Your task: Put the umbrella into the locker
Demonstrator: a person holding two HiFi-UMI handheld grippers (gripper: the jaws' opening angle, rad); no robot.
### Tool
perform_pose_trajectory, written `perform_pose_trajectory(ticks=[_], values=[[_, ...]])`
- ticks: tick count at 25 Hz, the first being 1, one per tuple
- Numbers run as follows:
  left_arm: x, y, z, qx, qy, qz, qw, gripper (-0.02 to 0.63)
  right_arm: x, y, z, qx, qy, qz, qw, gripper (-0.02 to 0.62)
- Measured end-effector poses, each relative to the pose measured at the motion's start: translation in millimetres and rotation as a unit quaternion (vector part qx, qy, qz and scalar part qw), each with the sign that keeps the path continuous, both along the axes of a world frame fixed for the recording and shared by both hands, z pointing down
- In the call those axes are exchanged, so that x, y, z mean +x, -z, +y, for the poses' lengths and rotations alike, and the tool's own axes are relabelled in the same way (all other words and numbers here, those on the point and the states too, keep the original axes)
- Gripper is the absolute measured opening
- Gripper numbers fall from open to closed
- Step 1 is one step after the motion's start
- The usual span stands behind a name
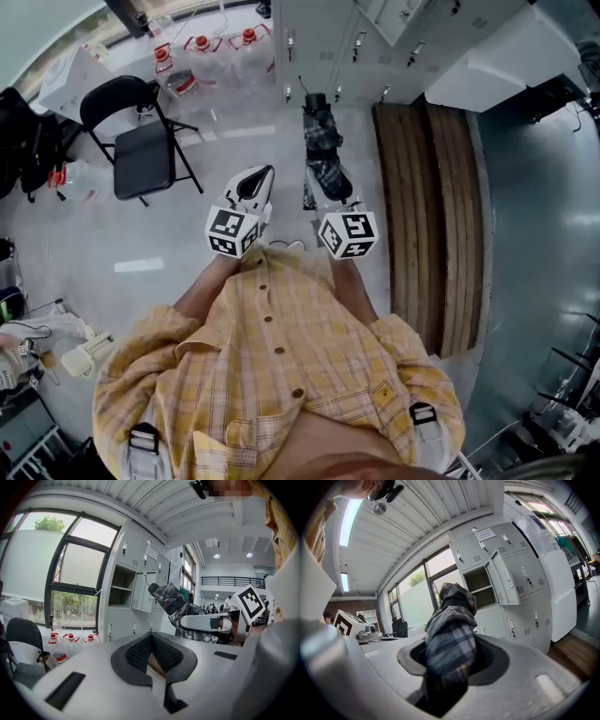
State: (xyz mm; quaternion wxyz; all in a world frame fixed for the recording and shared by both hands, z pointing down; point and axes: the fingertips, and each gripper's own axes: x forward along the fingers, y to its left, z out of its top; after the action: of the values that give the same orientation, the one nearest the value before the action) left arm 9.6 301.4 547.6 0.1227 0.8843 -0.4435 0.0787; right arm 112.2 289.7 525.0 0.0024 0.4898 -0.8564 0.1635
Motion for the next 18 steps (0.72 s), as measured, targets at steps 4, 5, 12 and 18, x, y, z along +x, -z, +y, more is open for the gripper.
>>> perform_pose_trajectory(ticks=[4,5,12,18], values=[[2.2,-5.5,-16.3,-0.002,0.001,0.006,1.0000,0.005,0.6,-1.7,-13.7,0.000,0.006,0.000,1.000,0.187],[2.4,-6.3,-22.8,-0.001,0.001,0.008,1.0000,0.005,0.9,-2.5,-19.3,0.000,0.006,0.003,1.000,0.187],[2.4,-9.2,-85.5,0.005,0.007,0.024,0.9997,0.005,2.1,-4.6,-80.1,0.001,0.002,0.010,1.000,0.189],[-9.8,-9.4,-151.4,0.005,0.014,0.031,0.9994,0.005,-9.9,-5.9,-143.2,-0.003,0.004,0.010,1.000,0.189]])
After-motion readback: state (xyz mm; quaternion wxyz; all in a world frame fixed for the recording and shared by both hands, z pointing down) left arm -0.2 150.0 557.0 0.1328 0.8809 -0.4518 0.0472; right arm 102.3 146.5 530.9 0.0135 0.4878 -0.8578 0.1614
